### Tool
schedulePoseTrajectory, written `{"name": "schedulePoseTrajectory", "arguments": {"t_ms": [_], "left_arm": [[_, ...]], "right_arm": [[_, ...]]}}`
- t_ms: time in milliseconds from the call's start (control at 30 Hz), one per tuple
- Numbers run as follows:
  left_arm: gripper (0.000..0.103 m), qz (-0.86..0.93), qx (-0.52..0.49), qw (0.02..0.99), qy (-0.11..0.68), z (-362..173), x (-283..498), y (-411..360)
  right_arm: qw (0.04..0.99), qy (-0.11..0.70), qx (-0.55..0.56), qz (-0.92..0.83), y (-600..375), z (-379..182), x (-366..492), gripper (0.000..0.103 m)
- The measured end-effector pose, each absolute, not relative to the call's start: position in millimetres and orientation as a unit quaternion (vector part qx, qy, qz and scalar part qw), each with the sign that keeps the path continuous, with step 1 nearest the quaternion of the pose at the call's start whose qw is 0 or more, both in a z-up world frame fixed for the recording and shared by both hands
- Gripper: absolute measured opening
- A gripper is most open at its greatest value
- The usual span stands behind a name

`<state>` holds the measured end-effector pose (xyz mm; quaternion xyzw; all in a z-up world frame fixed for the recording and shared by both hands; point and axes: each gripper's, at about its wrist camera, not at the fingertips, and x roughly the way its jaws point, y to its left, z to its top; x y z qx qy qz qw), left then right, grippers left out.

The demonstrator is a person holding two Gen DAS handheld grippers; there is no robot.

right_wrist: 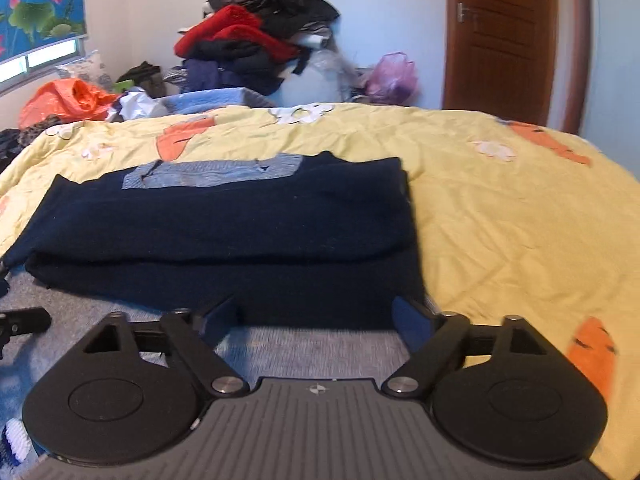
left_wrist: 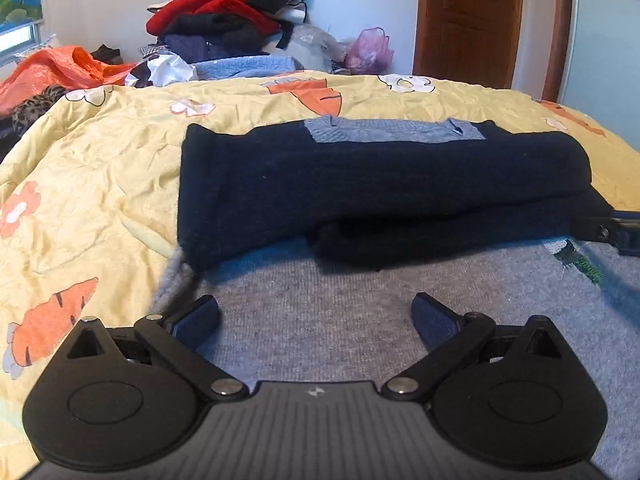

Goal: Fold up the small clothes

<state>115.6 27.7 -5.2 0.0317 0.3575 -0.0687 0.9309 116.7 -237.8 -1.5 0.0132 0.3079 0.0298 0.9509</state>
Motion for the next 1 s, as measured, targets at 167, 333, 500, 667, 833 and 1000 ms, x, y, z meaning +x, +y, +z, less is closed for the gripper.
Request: {"name": "schedulePoseTrajectory", "arguments": {"t_ms": [167,333,500,667,833,1000], "left_arm": [[0.103,-0.06,0.03,0.933,0.354,-6,117,27],[0.103,-0.061,0.03,0.933,0.354,-5,115,28],[0.103,-0.052,0.032,0.933,0.355,-4,113,25],[0.103,-0.044,0.032,0.927,0.37,-1,85,19],[0.103,-0.043,0.023,0.933,0.356,-3,66,23],[0.103,-0.04,0.026,0.933,0.356,-3,65,22]], "right_arm": [[0.945,0.321,-0.017,0.052,-218,-14,96,0.093],[0.943,0.331,0.007,0.023,-228,-12,75,0.098],[0.945,0.327,-0.014,0.027,-224,-19,68,0.103],[0.945,0.326,-0.014,0.023,-226,-17,64,0.103],[0.945,0.326,-0.014,0.023,-227,-17,64,0.103],[0.945,0.326,-0.013,0.023,-227,-17,64,0.103]]}}
